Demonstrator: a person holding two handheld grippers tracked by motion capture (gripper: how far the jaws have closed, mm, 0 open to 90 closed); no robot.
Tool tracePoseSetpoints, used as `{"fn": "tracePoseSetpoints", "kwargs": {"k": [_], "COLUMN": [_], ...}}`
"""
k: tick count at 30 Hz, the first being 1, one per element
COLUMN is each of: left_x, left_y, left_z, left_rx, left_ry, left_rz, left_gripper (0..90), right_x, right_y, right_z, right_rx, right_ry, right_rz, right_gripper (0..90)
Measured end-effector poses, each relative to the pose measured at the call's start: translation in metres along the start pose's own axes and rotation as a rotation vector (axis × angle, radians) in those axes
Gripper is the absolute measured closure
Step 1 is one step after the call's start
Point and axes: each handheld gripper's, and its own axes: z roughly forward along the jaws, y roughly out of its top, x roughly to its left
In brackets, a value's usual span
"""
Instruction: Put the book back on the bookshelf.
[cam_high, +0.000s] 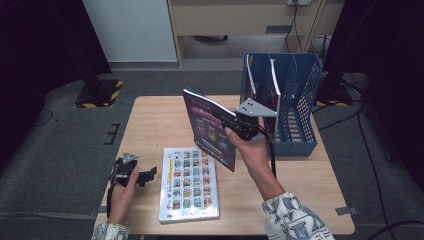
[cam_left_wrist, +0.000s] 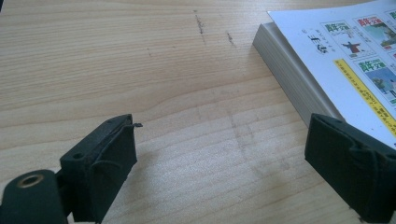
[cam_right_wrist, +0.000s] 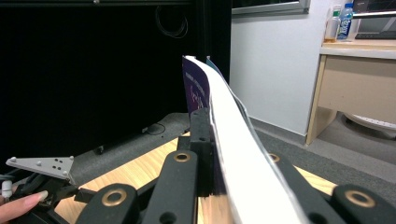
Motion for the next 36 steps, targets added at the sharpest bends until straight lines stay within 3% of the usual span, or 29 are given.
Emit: {"fn": "tracePoseSetpoints", "kwargs": {"k": [12,14,36], "left_x": [0.000,0.000,-0.002], "left_y": [-0.003,-0.004,-0.005], "left_z": [0.005,0.006,0.007], "left_rx": [0.051,0.053,0.049], "left_ry": [0.011,0.011,0.021], "left_rz": [0.020,0.035,0.047], "left_gripper": [8.1,7.0,5.7], "right_x": [-0.006,-0.006,-0.027], "right_y": [-0.002,-0.003,-0.016], "right_z": [-0.016,-0.020,-0.059], "right_rx": [-0.007,-0.005,-0.009], "right_ry": [-0.007,-0.009,-0.028], "right_rz": [-0.003,-0.006,0.021], "right_gripper": [83.9,83.9,83.9]}}
